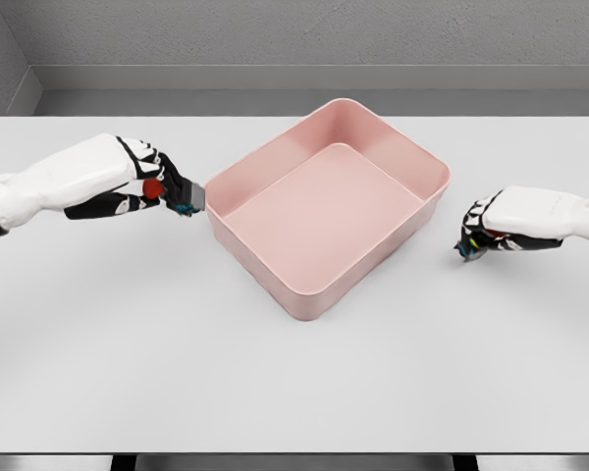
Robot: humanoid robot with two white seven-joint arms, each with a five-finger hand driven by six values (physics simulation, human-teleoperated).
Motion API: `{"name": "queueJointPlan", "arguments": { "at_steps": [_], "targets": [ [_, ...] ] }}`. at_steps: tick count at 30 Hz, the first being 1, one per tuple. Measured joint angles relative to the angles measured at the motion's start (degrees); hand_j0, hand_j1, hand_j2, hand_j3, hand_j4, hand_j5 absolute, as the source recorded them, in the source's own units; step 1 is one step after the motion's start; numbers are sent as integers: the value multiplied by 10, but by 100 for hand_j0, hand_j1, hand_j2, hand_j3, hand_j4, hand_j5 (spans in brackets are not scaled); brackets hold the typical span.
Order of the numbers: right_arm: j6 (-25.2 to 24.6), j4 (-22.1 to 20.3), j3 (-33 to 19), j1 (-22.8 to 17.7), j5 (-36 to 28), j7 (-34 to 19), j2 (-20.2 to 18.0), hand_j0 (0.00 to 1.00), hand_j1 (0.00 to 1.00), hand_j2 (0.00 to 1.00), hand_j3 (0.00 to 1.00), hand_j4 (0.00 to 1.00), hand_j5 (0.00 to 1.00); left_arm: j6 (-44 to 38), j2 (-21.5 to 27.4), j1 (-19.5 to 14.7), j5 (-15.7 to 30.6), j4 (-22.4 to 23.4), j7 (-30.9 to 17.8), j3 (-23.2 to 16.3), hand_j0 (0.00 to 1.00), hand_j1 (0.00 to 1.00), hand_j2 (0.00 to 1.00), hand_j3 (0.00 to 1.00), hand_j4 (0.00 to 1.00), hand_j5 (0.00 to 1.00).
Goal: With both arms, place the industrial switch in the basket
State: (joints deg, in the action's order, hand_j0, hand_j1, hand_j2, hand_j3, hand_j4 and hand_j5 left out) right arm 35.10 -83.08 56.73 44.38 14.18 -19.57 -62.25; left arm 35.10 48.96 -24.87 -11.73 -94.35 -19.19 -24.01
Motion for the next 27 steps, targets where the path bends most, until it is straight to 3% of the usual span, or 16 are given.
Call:
{"name": "queueJointPlan", "arguments": {
  "at_steps": [6,19,22,24,27],
  "targets": [
    [0,0,-7,6,0,0,-5,46,46,46,46,46,46,0,-28,-29,-2,2,-8,-24,44,44,44,44,44,44],
    [0,-1,-13,33,-1,-17,-8,46,46,46,46,46,46,0,-128,-125,-9,7,-35,-86,47,47,47,47,47,47],
    [0,-1,-13,41,-1,-21,-6,46,46,46,46,46,46,1,-146,-137,-15,15,-39,-94,58,58,58,58,58,58],
    [0,-1,-13,42,-1,-23,-5,46,46,46,46,46,46,0,-155,-140,-17,18,-39,-95,97,97,97,97,97,97],
    [0,-2,-13,55,-1,-30,-4,46,46,46,46,46,46,0,-168,-156,-17,26,-39,-93,100,100,100,100,100,100]
  ]
}}
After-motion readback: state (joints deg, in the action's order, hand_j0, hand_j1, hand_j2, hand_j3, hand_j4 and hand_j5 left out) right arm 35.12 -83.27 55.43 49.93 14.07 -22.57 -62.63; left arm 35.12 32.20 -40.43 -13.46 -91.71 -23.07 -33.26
